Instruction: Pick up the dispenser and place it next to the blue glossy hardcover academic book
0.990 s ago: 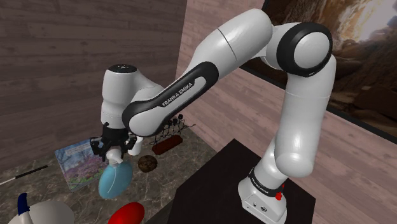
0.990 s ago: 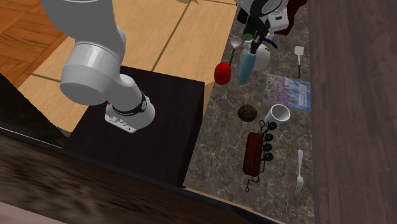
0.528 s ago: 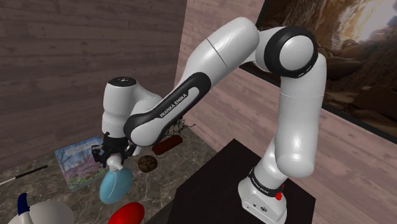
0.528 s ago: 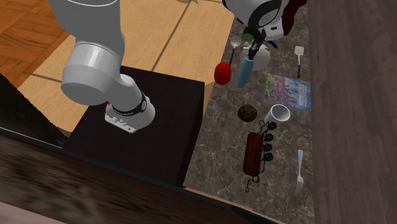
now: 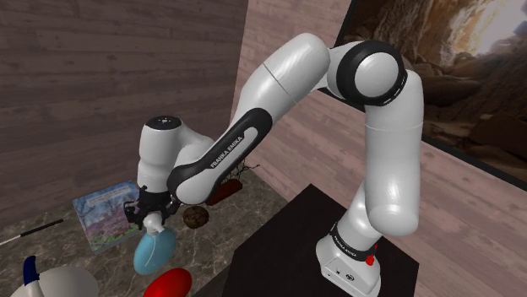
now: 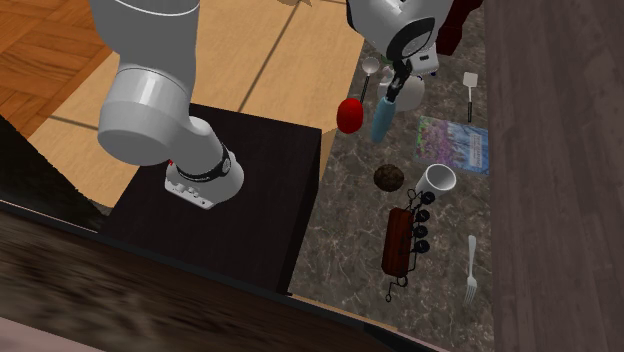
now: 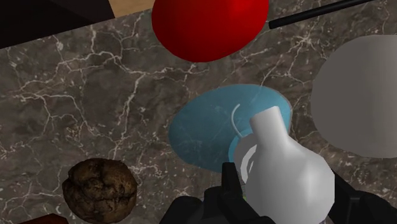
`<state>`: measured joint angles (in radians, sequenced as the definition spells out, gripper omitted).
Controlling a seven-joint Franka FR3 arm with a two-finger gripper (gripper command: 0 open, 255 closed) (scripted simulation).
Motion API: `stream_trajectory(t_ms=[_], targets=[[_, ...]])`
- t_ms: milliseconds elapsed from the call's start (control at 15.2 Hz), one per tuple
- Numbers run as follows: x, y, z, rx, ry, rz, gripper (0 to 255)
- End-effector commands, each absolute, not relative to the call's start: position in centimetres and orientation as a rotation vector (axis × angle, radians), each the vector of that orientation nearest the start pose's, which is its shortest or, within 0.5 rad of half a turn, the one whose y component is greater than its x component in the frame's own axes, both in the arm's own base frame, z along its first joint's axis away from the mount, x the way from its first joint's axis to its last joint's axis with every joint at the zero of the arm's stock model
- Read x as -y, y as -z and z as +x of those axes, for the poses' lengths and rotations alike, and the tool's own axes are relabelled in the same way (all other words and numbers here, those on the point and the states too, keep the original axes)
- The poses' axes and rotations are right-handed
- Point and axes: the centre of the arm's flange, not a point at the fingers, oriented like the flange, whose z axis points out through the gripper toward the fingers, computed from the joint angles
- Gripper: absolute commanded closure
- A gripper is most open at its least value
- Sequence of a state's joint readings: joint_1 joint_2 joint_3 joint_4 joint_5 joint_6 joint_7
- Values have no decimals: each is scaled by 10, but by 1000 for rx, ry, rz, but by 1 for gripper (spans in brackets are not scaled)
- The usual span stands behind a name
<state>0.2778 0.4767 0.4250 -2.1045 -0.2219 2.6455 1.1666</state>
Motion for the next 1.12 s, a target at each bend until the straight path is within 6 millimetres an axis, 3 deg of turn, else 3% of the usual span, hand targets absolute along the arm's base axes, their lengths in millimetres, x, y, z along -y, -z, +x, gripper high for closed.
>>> stream_trajectory(t_ms=[0,264,330,660,924,1056], targets=[[-385,-218,450,-489,22,-2962,255],[-385,-218,450,-489,22,-2962,255],[-385,-218,450,-489,22,-2962,0],[-385,-218,450,-489,22,-2962,0],[-378,-267,448,-489,22,-2962,0],[-378,-267,448,-489,22,-2962,0]])
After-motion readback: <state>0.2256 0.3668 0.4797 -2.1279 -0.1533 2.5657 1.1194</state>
